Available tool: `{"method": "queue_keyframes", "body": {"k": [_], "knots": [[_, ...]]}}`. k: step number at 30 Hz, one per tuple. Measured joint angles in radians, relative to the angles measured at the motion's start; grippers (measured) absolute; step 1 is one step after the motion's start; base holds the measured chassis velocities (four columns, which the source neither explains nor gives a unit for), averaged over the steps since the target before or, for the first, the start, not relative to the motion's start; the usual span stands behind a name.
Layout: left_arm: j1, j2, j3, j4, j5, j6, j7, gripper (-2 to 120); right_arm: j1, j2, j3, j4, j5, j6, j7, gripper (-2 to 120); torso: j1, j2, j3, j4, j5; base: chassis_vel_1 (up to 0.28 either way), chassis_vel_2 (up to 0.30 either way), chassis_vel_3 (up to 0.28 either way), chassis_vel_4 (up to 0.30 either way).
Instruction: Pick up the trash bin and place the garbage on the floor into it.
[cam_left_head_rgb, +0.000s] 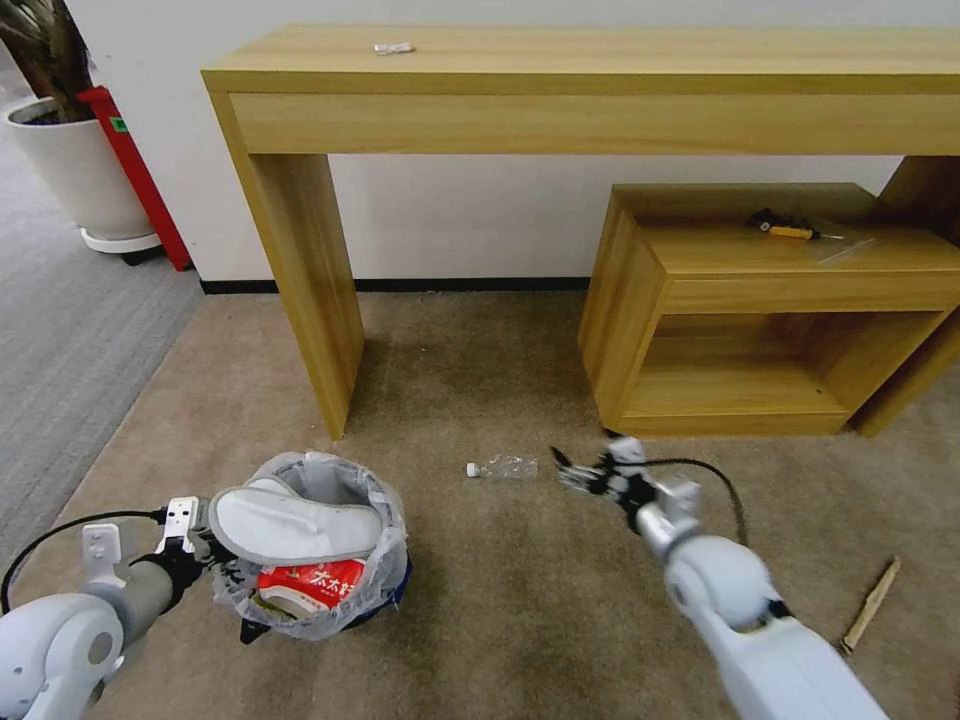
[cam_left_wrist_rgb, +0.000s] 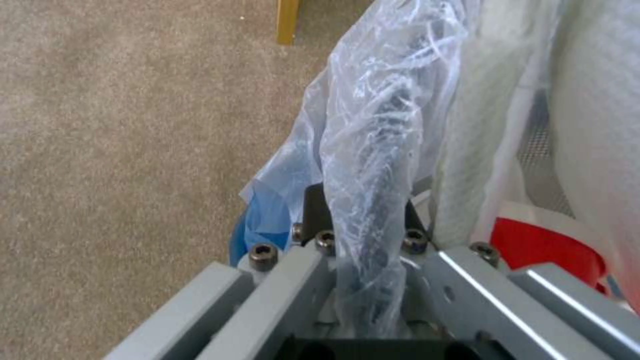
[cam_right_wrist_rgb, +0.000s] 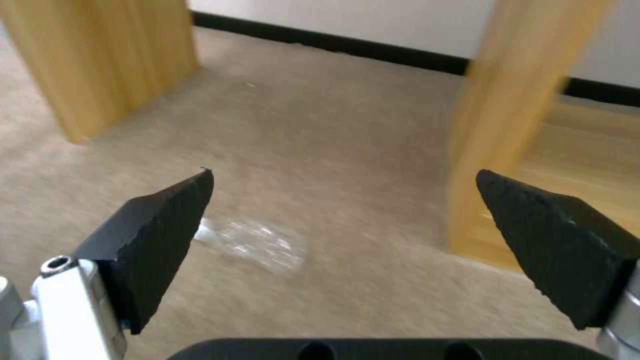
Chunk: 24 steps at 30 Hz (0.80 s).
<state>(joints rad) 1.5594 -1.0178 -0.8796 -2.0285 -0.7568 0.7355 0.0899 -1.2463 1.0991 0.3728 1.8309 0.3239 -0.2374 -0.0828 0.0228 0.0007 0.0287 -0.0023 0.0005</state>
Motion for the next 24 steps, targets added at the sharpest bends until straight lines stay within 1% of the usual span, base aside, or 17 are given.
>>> {"method": "queue_keyframes", "body": {"k": [1,4,11,17,20,22,23,24], "knots": [[0.002,-0.001,-0.003,0.000,0.004,0.000,0.005,0,-0.017,-0.007,0.022,0.000,-0.006,0.007,-0.002,100,0.000,0.000,0.000,0.0001,0.0000,0.000,0.000,0.000,0.000],[0.004,-0.006,-0.003,-0.004,0.010,0.000,0.008,0,-0.029,-0.011,0.041,-0.001,-0.019,0.010,-0.004,100,0.000,0.000,0.000,0.0003,-0.0001,0.000,0.000,0.000,0.000],[0.009,-0.016,-0.001,-0.022,0.014,0.000,0.008,0,-0.011,0.002,0.017,0.000,-0.035,0.001,-0.005,100,0.000,0.000,0.000,0.0003,-0.0001,-0.024,0.031,0.034,-0.024],[0.018,-0.023,-0.006,-0.031,0.014,0.000,0.008,0,0.005,0.000,-0.017,-0.003,-0.047,-0.009,-0.005,100,0.000,0.000,0.000,0.0004,-0.0002,-0.166,0.171,0.174,-0.163],[0.023,-0.028,-0.007,-0.035,0.018,0.000,0.010,0,0.021,-0.013,-0.039,-0.008,-0.051,-0.030,-0.005,100,0.000,0.000,0.000,0.0004,-0.0002,-0.213,0.205,0.194,-0.189],[0.025,-0.031,-0.007,-0.038,0.021,0.000,0.011,0,0.050,-0.034,-0.066,-0.024,-0.046,-0.050,-0.012,100,0.000,0.000,0.000,0.0001,-0.0003,-0.192,0.167,0.176,-0.171],[0.025,-0.034,-0.006,-0.041,0.023,0.000,0.011,0,0.084,-0.058,-0.095,-0.053,-0.039,-0.059,-0.037,100,0.000,0.000,0.000,0.0003,0.0000,-0.165,0.157,0.114,-0.138],[0.025,-0.034,-0.006,-0.041,0.023,0.000,0.011,0,0.084,-0.058,-0.095,-0.053,-0.039,-0.059,-0.037,100,0.000,0.000,0.000,0.0003,0.0000,-0.165,0.157,0.114,-0.138]]}}
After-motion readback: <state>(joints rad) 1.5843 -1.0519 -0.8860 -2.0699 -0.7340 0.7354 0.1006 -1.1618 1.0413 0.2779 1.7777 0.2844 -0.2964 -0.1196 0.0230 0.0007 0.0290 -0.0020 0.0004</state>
